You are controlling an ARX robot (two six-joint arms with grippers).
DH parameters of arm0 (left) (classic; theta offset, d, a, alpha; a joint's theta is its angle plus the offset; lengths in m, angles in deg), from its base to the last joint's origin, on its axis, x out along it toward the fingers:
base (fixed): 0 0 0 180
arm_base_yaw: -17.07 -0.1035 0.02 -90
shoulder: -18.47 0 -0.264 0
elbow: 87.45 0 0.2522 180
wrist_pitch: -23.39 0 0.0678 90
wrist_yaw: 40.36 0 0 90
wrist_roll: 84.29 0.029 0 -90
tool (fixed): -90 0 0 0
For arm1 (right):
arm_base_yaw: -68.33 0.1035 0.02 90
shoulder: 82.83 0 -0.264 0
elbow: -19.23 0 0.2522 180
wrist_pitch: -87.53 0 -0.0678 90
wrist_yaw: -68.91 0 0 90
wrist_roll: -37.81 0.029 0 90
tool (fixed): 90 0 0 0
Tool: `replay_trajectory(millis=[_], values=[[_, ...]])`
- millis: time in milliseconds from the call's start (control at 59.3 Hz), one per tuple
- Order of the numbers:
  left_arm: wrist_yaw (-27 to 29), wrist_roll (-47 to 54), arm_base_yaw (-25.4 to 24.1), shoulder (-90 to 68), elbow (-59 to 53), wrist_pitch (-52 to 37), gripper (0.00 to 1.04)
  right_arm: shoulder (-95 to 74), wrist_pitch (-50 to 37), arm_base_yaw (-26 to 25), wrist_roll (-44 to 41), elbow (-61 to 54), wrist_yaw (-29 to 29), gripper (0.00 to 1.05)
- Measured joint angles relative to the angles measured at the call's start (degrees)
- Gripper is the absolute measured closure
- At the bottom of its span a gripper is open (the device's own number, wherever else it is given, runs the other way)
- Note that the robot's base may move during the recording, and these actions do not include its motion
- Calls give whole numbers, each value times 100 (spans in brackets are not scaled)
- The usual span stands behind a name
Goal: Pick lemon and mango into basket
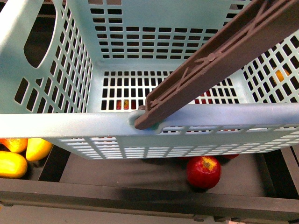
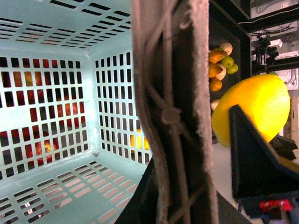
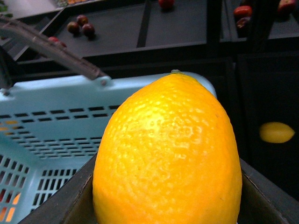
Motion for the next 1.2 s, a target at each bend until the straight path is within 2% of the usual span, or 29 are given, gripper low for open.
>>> replay_trajectory(millis=[152,253,337,371,506,607,658,742,827,1046,1198], values=[[-2,0,0,0,0,0,100,-151,-63,321,20,-57,168,41],[4,2,0,0,0,0,100,-251,-107,367,46,-109,254,28],[7,2,0,2,0,0,100,-278,-98,317,219,-136,262,11],[4,2,0,2,0,0,100,-238,-68,269,310,-140,260,7],[-9,-7,0,2,-4,0,100,503,376,-164,492,-376,297,9],[44,17,-7,4,-4,0,100,1707,1097,-964,485,-756,422,9],[24,-11,-9,4,-4,0,100,1952,1165,-1154,485,-824,498,9],[9,-2,9,4,-4,0,100,2234,-223,-1058,-195,-1410,107,23],[-26,0,24,2,-4,0,100,2406,-837,-994,-664,-1851,44,37],[13,-9,4,4,-4,0,100,2859,-984,-994,-949,-2465,68,70],[9,2,7,4,-4,0,100,3272,-960,-994,-1021,-2844,72,100]])
